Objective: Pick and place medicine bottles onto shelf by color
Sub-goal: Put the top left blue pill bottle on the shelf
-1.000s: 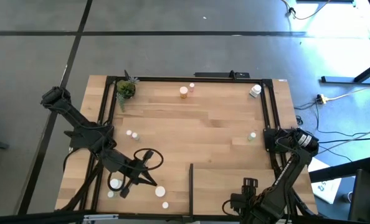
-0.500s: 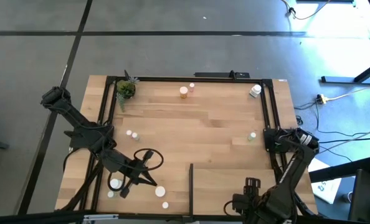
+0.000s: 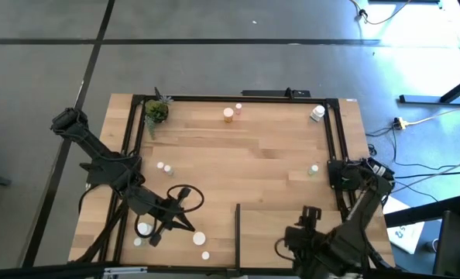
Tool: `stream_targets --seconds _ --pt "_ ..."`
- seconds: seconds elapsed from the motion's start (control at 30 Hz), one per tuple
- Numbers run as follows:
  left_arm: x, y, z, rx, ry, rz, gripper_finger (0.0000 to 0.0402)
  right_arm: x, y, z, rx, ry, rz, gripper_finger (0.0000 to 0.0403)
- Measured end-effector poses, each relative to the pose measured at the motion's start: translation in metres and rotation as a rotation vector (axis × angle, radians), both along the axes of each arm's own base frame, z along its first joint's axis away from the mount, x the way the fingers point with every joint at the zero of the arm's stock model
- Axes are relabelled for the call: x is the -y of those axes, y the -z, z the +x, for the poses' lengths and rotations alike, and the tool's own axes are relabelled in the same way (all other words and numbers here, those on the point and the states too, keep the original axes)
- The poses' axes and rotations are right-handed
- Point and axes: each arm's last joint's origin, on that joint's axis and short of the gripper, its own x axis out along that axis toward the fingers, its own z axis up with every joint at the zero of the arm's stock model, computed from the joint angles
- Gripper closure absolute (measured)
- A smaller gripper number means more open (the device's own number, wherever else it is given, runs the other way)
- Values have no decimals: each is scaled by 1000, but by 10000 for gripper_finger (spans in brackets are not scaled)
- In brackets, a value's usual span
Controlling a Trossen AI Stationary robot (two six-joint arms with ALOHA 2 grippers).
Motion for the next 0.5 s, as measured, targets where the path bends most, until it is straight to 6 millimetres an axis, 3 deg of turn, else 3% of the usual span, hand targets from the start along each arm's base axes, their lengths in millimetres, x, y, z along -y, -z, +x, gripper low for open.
stream_targets --seconds 0.23,0.5 --pt "-3 -2 -2 -47 -43 -78 401 25 -1 27 -26 -49 -46 153" --pt "-40 -16 -27 -155 -142 -109 401 57 -15 45 34 -62 -119 153"
